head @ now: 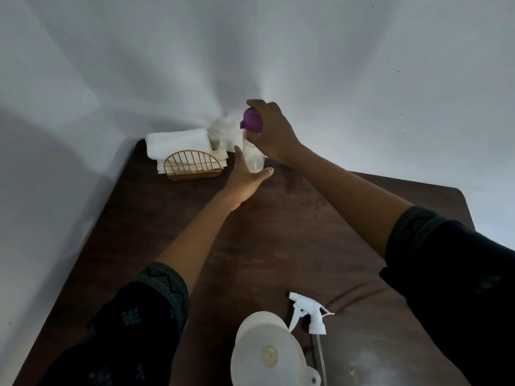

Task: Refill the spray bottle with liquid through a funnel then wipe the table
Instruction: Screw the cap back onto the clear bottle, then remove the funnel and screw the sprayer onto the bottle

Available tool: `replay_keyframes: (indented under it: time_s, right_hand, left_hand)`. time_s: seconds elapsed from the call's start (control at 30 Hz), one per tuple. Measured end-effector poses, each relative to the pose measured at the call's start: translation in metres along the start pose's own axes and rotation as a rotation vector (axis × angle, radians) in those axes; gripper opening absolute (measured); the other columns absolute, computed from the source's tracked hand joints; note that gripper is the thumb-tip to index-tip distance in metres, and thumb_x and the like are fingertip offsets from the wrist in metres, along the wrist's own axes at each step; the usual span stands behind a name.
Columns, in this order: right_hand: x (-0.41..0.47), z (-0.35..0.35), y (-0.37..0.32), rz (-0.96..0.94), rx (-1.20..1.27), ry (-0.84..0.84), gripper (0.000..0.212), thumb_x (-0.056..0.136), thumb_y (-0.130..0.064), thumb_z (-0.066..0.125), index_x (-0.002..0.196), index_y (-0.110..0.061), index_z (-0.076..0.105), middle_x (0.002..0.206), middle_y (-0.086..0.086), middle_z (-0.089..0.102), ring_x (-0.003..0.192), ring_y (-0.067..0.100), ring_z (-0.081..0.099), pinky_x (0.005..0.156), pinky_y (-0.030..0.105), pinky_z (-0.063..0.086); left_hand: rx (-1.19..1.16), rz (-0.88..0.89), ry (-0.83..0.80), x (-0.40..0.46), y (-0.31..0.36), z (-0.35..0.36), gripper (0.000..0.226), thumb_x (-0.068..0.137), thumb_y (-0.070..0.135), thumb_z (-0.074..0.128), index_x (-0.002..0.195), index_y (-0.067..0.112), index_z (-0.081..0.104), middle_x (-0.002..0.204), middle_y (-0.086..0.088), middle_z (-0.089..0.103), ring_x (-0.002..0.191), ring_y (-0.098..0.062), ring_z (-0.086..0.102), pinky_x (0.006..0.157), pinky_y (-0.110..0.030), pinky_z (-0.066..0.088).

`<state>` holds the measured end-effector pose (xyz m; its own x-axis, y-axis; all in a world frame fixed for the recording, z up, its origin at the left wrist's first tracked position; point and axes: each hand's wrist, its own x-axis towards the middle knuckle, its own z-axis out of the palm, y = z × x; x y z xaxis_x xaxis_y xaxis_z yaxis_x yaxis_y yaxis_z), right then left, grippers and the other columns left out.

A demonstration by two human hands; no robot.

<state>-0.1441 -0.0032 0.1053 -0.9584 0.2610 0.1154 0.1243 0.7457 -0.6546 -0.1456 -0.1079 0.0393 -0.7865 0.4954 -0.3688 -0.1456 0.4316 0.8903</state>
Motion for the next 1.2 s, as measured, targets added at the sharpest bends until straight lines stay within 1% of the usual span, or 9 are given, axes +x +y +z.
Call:
replay_keyframes:
  time_s: [0.13,0.3,0.47,0.63,0.8,0.93,1.0,1.07,1.2]
  right_hand:
    - [-0.007,-0.005,0.001,-0.009,-0.033,-0.028,0.068,0.08,-0.013,0.067,0.14,-0.013,0.034,0.134,0.014,0.042,0.116,0.028,0.049,0.095,0.032,0.043]
    - [-0.026,-0.023,-0.002,0.027,-0.053,0.008,0.075,0.079,-0.02,0.069,0.143,-0.015,0.03,0.144,0.013,0.031,0.131,0.03,0.035,0.103,0.045,0.037]
    - [-0.09,-0.058,-0.027,-0.016,0.082,0.061,0.059,0.086,-0.017,0.062,0.139,-0.013,0.036,0.14,0.007,0.038,0.128,0.02,0.037,0.105,0.033,0.034]
    - [-0.179,-0.075,-0.044,0.079,0.244,0.005,0.042,0.089,-0.023,0.06,0.13,-0.022,0.048,0.13,-0.001,0.045,0.109,0.008,0.047,0.087,0.018,0.041]
    - [-0.261,-0.067,-0.046,0.125,0.283,-0.109,0.03,0.09,-0.024,0.059,0.119,-0.024,0.055,0.111,-0.004,0.058,0.098,0.006,0.057,0.08,0.016,0.045]
    - [-0.308,-0.055,-0.043,0.216,0.312,-0.232,0.034,0.092,-0.032,0.054,0.124,-0.022,0.053,0.115,-0.005,0.06,0.102,0.006,0.058,0.085,0.024,0.049]
    - [-0.323,-0.05,-0.044,0.271,0.347,-0.259,0.037,0.092,-0.037,0.052,0.127,-0.024,0.052,0.117,-0.007,0.06,0.101,0.007,0.059,0.081,0.026,0.052]
    - [-0.333,-0.046,-0.048,0.309,0.378,-0.276,0.039,0.092,-0.038,0.053,0.128,-0.024,0.05,0.113,-0.007,0.061,0.088,0.008,0.064,0.068,0.022,0.054]
    - [-0.345,-0.039,-0.056,0.301,0.377,-0.291,0.027,0.095,-0.024,0.052,0.121,-0.017,0.053,0.087,-0.007,0.064,0.056,-0.001,0.062,0.049,0.018,0.049]
  left_hand:
    - [-0.04,-0.012,-0.034,-0.01,-0.001,-0.002,0.109,0.084,0.036,0.069,0.151,0.022,-0.015,0.16,-0.003,0.018,0.145,-0.021,0.023,0.116,-0.036,0.024]
    - [-0.078,-0.004,-0.051,-0.041,0.0,-0.005,0.101,0.087,0.03,0.067,0.152,0.019,-0.011,0.16,-0.001,0.015,0.145,-0.021,0.022,0.117,-0.037,0.024]
    - [-0.152,0.034,-0.03,-0.108,0.005,-0.007,0.077,0.093,0.024,0.06,0.153,0.019,0.012,0.149,0.0,0.042,0.13,-0.013,0.047,0.098,-0.022,0.033]
    - [-0.16,0.101,-0.011,-0.191,-0.006,-0.007,0.051,0.094,0.024,0.056,0.141,0.027,0.037,0.12,0.009,0.064,0.104,-0.005,0.063,0.075,-0.015,0.044]
    - [-0.194,0.103,0.058,-0.253,-0.034,-0.004,0.028,0.098,0.027,0.046,0.125,0.027,0.056,0.116,0.006,0.067,0.102,-0.007,0.065,0.082,-0.022,0.05]
    - [-0.255,0.047,0.108,-0.287,-0.056,0.008,0.032,0.101,0.026,0.037,0.117,0.018,0.064,0.116,-0.001,0.068,0.111,-0.013,0.063,0.096,-0.032,0.049]
    - [-0.271,-0.025,0.118,-0.3,-0.064,0.015,0.039,0.101,0.036,0.035,0.123,0.016,0.061,0.125,-0.004,0.063,0.119,-0.02,0.058,0.102,-0.04,0.047]
    - [-0.346,-0.12,0.122,-0.309,-0.065,0.021,0.059,0.094,0.051,0.031,0.135,0.015,0.052,0.138,-0.005,0.054,0.127,-0.022,0.051,0.107,-0.046,0.042]
    - [-0.366,-0.142,0.114,-0.324,-0.06,0.028,0.06,0.096,0.048,0.025,0.145,0.015,0.035,0.15,-0.005,0.038,0.137,-0.023,0.038,0.112,-0.043,0.035]
